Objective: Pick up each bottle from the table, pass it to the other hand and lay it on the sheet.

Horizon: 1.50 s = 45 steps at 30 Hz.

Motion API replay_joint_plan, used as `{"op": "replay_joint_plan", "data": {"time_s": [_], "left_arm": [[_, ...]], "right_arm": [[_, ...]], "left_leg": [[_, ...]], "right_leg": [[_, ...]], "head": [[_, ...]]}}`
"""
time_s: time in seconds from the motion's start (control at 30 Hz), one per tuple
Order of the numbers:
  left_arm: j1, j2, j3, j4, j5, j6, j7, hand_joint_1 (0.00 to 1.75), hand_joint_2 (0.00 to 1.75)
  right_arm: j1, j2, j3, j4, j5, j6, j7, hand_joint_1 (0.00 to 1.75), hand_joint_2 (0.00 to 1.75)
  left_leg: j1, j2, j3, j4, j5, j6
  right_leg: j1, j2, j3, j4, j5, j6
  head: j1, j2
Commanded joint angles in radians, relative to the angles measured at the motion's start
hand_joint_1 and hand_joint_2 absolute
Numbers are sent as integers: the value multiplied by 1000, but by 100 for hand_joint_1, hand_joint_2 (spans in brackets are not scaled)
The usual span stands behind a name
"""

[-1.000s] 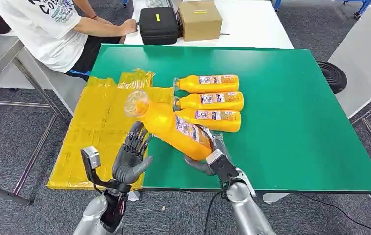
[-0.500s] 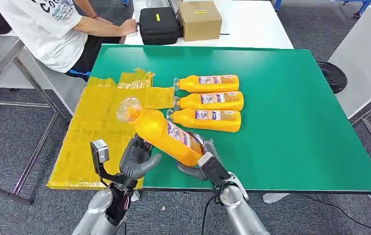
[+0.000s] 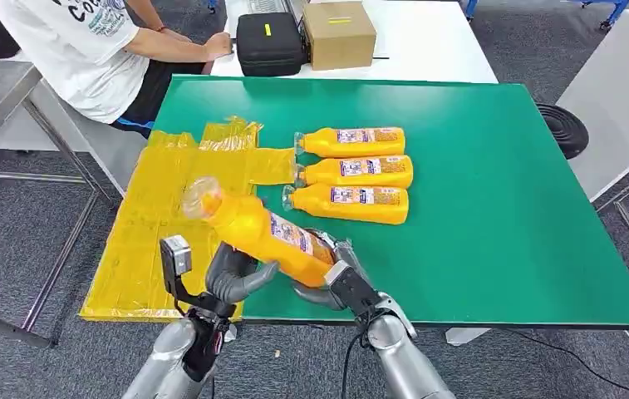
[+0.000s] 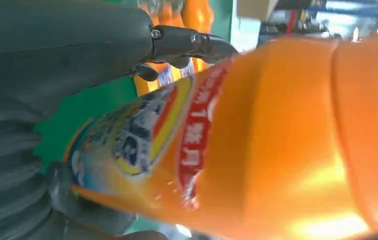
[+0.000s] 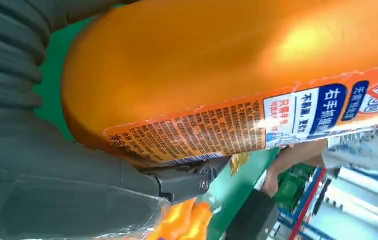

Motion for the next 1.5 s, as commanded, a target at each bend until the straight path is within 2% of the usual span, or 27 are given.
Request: {"op": "replay_joint_plan", "data": {"time_s": [0.03,0.33,0.83,0.87,0.9,0.93,1.47,1.5], "left_arm": [[-39,16,-35,76,-46,53,-1,0,175],[-39,3,-16,69,-31,36,15,0,175],[-15,6,49,38,157,-98,-36,0,175],[-12,6,50,33,170,-105,-38,24,175],[-11,6,50,33,175,-108,-38,159,175],[-8,10,48,26,196,-126,-39,175,175],[-19,14,31,42,122,-35,-66,175,175],[-18,14,30,37,112,-26,-69,175,175]], "right_arm": [[-83,6,113,122,52,2,17,175,175],[-80,-6,150,160,76,-4,28,175,175],[-113,0,161,255,102,1,25,175,175],[-117,0,163,262,103,2,23,175,175],[-118,0,163,264,104,3,23,175,175],[-126,1,167,276,107,5,21,175,175],[-138,1,163,293,110,-5,8,173,175],[-136,3,159,288,108,-8,6,10,175]], "left_leg": [[1,3,6,0,-2,-1],[1,1,5,0,-2,-1],[1,1,4,0,-2,-1],[1,0,2,0,-1,0],[1,0,2,0,0,0],[1,0,5,0,-2,-1],[1,-1,3,0,-1,-1],[1,-1,5,0,-2,-1]], "right_leg": [[2,1,5,-1,-1,-4],[1,0,5,-1,-1,-3],[1,0,4,-1,-1,-3],[1,-1,2,-1,-1,-2],[1,-1,2,-1,0,-2],[2,-1,5,-1,-2,-4],[1,-2,3,-1,-1,-3],[2,-3,5,-1,-2,-4]], "head": [[0,0],[0,0],[0,0],[0,0],[0,0],[0,0],[0,0],[0,0]]}}
